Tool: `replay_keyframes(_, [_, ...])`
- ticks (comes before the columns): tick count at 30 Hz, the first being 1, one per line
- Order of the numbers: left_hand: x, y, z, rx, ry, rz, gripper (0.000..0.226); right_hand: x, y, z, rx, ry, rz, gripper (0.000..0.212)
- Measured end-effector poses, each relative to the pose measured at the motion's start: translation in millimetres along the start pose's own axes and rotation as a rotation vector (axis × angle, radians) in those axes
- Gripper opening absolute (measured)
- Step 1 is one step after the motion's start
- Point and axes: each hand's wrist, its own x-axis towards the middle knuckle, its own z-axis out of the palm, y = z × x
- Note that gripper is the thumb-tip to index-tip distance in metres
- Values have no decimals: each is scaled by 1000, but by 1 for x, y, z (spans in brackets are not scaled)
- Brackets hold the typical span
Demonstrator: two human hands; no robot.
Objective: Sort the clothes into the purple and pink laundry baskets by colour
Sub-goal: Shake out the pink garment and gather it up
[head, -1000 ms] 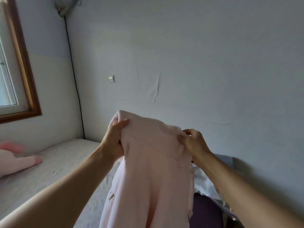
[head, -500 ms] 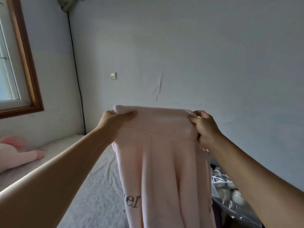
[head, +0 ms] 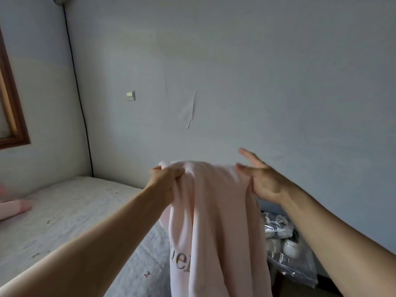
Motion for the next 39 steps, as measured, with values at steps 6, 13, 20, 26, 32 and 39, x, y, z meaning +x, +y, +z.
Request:
replay_keyframes(6, [4, -11, 10, 24, 71, -15, 56, -11, 37, 13, -1040, 53, -65, 33])
replay_keyframes(13, [-11, 21, -19, 335, 89, 216, 42, -3, 26, 5, -795, -6, 56, 5])
replay_keyframes(20, [-31, 7, -35, 865, 51, 413, 114, 8, 23, 31, -260, 55, 266, 9])
replay_keyframes(26, [-31, -56, -51, 1298, -95, 138, 82, 13, 23, 44, 49, 39, 252, 23])
replay_keyframes(32, [-5, -45, -64, 1124, 158, 303, 21, 1, -2, 31, 84, -83, 205, 34])
replay_keyframes(39, [-20, -45, -33, 362, -175, 263, 38, -11, -7, 28, 165, -228, 135, 67])
